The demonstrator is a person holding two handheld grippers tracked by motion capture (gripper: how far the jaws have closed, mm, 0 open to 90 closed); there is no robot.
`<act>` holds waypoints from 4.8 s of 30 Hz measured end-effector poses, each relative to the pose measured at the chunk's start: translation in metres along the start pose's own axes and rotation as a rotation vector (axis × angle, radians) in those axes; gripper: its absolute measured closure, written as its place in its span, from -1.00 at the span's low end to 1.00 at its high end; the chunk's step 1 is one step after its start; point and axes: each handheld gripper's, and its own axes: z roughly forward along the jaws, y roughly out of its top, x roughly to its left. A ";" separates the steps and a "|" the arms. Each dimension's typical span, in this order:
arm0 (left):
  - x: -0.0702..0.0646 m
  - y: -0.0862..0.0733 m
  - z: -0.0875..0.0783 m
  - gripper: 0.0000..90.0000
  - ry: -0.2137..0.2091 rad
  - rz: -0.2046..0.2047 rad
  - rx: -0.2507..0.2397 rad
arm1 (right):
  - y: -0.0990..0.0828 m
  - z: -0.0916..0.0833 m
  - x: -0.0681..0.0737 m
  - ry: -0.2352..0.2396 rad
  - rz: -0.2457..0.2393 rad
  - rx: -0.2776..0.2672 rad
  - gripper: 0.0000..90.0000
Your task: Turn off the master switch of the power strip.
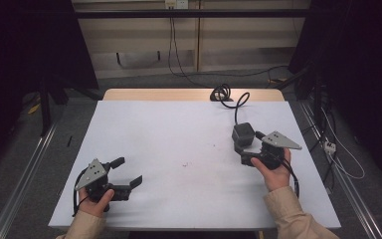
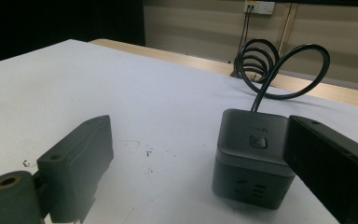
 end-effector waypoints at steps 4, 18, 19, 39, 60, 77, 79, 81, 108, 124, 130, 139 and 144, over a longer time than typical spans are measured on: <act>0.000 0.000 0.000 -0.88 0.000 0.000 -0.001 | 0.001 0.002 -0.001 0.000 0.004 0.003 -0.79; 0.000 0.000 0.000 -0.88 -0.002 -0.002 0.000 | 0.004 0.007 -0.007 0.004 0.022 0.017 -0.77; 0.000 0.000 0.000 -0.88 -0.001 -0.002 0.000 | 0.004 0.007 -0.007 0.004 0.022 0.020 -0.77; 0.001 0.000 0.000 -0.88 -0.004 0.003 0.004 | 0.011 0.017 -0.010 0.009 0.023 0.026 -0.78; 0.001 0.000 0.000 -0.87 -0.002 0.001 0.003 | 0.016 0.027 -0.018 -0.002 0.027 0.048 -0.76; 0.001 0.000 0.000 -0.87 0.002 -0.009 0.001 | 0.017 0.030 -0.025 -0.011 0.046 0.053 -0.50; 0.001 0.000 0.000 -0.87 0.001 -0.002 0.002 | 0.017 0.030 -0.027 -0.010 0.054 0.054 -0.43; 0.001 0.000 0.000 -0.87 -0.002 0.002 0.003 | 0.017 0.030 -0.028 -0.010 0.059 0.056 -0.36; 0.001 0.000 0.001 -0.87 -0.007 0.004 0.007 | 0.017 0.034 -0.039 -0.011 0.100 0.059 0.21; 0.001 -0.001 0.001 -0.87 -0.005 -0.001 0.006 | 0.020 0.035 -0.043 -0.038 0.086 0.081 0.39; 0.001 -0.001 0.001 -0.87 -0.005 -0.004 0.007 | 0.024 0.037 -0.045 -0.025 0.067 0.095 0.44; 0.001 -0.001 0.001 -0.87 -0.006 -0.005 0.008 | 0.024 0.040 -0.045 -0.011 0.047 0.117 0.52; 0.001 -0.001 0.001 -0.87 -0.006 -0.009 0.009 | 0.022 0.041 -0.046 0.009 0.078 0.124 0.61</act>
